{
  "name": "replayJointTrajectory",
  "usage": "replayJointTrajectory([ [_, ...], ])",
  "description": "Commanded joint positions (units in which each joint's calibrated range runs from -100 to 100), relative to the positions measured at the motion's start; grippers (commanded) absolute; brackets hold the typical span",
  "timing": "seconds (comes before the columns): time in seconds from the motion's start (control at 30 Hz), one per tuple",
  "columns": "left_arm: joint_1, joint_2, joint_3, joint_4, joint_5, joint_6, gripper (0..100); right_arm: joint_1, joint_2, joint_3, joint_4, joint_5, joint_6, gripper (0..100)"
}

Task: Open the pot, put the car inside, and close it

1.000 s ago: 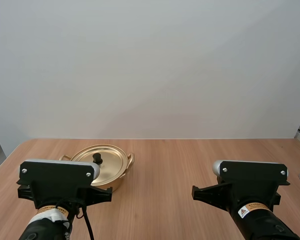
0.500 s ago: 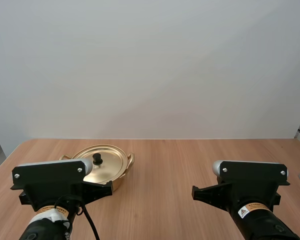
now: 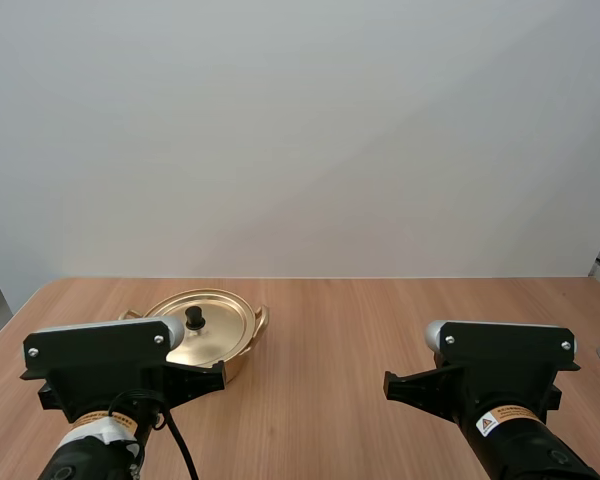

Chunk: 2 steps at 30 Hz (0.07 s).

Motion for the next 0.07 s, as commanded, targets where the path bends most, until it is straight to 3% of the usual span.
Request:
replayJointTrajectory([
  [0.0,0.05,0.0,0.0,0.0,0.0,0.0,0,0.0,0.0,0.0,0.7,0.1,0.0,0],
  [0.03,0.05,0.0,0.0,0.0,0.0,0.0,0,0.0,0.0,0.0,0.9,0.1,0.0,0],
])
